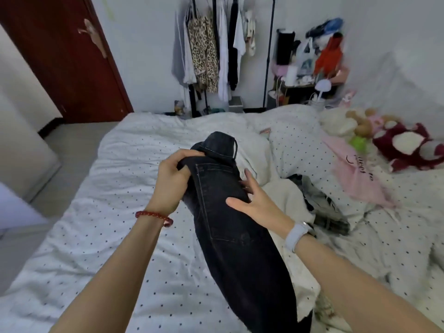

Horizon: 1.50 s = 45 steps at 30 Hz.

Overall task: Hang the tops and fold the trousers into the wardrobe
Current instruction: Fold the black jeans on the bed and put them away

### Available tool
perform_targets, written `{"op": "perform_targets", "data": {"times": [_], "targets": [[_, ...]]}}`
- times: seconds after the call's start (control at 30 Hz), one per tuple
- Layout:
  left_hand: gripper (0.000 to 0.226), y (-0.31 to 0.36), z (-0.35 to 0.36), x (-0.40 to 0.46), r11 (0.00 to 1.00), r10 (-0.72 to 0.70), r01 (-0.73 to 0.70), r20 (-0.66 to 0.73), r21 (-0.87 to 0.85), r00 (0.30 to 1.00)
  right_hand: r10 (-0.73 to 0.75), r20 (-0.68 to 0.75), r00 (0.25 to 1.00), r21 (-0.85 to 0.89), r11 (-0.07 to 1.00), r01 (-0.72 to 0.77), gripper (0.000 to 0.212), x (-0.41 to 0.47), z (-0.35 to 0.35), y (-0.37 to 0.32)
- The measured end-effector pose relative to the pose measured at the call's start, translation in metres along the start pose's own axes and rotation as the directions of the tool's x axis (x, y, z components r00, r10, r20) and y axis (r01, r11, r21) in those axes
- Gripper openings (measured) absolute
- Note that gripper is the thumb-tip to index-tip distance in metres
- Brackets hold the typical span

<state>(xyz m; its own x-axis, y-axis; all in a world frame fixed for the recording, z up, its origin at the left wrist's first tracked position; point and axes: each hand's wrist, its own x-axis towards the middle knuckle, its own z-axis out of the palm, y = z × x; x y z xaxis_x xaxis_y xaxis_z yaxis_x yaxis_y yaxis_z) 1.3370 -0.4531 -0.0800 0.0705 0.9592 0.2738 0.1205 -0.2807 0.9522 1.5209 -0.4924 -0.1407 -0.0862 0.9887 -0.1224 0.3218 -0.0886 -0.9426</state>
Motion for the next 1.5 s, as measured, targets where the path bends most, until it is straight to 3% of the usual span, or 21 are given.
{"op": "perform_targets", "data": {"times": [0.17,0.23,0.33,0.4,0.5,0.63,0.7,0.73,0.8,0.87,0.9,0.97,1.0,1.07,1.17,1.27,1.37,1.43,1.5], "targets": [[0.038,0.084,-0.025,0.022,0.977,0.186,-0.191,-0.057,-0.098,0.981,-0.07,-0.214,0.974,0.169,0.98,0.107,0.08,0.011,-0.028,-0.096],[0.037,0.118,-0.044,0.028,0.956,0.268,-0.274,-0.067,-0.1,0.961,-0.034,-0.19,0.981,0.22,0.973,0.076,0.08,0.012,-0.035,-0.13],[0.036,0.158,-0.075,0.036,0.932,0.356,-0.359,-0.066,-0.054,0.932,-0.062,-0.054,0.997,0.369,0.926,0.077,0.042,0.008,-0.034,-0.178],[0.033,0.174,-0.099,0.044,0.925,0.377,-0.379,-0.067,-0.021,0.924,-0.125,-0.174,0.977,0.43,0.882,0.19,0.026,0.006,-0.032,-0.209],[0.03,0.182,-0.136,0.054,0.919,0.39,-0.379,-0.12,0.107,0.913,-0.246,-0.403,0.881,0.32,0.864,0.388,0.023,0.007,-0.026,-0.259],[0.027,0.204,-0.18,0.073,0.909,0.413,-0.368,-0.296,0.198,0.861,-0.494,-0.526,0.692,0.044,0.797,0.603,0.015,0.009,-0.001,-0.33],[0.023,0.226,-0.202,0.087,0.864,0.477,-0.362,-0.34,0.35,0.81,-0.574,-0.587,0.571,-0.014,0.712,0.702,0.01,0.007,0.011,-0.366],[0.025,0.237,-0.216,0.096,0.822,0.506,-0.329,-0.331,0.465,0.797,-0.602,-0.613,0.512,-0.035,0.668,0.744,0.009,0.005,0.017,-0.385],[0.04,0.252,-0.232,0.106,0.686,0.495,-0.208,-0.238,0.697,0.836,-0.634,-0.641,0.432,-0.101,0.628,0.771,0.007,0.001,0.025,-0.405],[0.051,0.264,-0.249,0.105,0.644,0.466,-0.198,-0.173,0.739,0.868,-0.678,-0.624,0.389,-0.18,0.609,0.773,0.009,0.001,0.037,-0.415],[0.051,0.267,-0.255,0.097,0.723,0.434,-0.238,-0.158,0.649,0.887,-0.698,-0.595,0.399,-0.204,0.611,0.765,0.011,0.0,0.045,-0.414],[0.038,0.266,-0.252,0.069,0.94,0.285,-0.27,-0.047,0.208,0.957,-0.752,-0.478,0.453,-0.235,0.607,0.759,0.012,0.004,0.061,-0.4],[0.037,0.26,-0.245,0.057,0.984,0.179,-0.178,0.064,-0.014,0.982,-0.778,-0.393,0.491,-0.236,0.601,0.764,0.011,0.006,0.072,-0.39],[0.059,0.237,-0.233,0.038,0.98,0.005,0.041,0.23,-0.193,0.973,-0.781,-0.207,0.589,-0.212,0.623,0.753,0.011,0.011,0.099,-0.365],[0.062,0.184,-0.224,0.025,0.929,-0.12,0.195,0.241,-0.315,0.963,-0.699,0.017,0.715,-0.21,0.697,0.686,0.021,0.016,0.139,-0.328],[0.065,0.14,-0.229,0.012,0.855,-0.175,0.27,0.243,-0.442,0.954,-0.589,0.152,0.794,-0.205,0.767,0.608,0.035,0.022,0.157,-0.307],[0.043,0.116,-0.232,0.0,0.89,-0.178,0.227,0.156,-0.396,0.972,-0.544,0.119,0.83,-0.131,0.82,0.557,0.041,0.024,0.165,-0.296],[0.018,0.107,-0.23,-0.005,0.931,-0.17,0.169,0.024,-0.323,0.985,-0.499,0.09,0.862,-0.005,0.865,0.502,0.039,0.024,0.168,-0.292],[0.013,0.1,-0.23,-0.011,0.951,-0.18,0.155,-0.074,-0.268,0.981,-0.455,0.1,0.885,0.125,0.888,0.442,0.033,0.024,0.171,-0.287]]}}
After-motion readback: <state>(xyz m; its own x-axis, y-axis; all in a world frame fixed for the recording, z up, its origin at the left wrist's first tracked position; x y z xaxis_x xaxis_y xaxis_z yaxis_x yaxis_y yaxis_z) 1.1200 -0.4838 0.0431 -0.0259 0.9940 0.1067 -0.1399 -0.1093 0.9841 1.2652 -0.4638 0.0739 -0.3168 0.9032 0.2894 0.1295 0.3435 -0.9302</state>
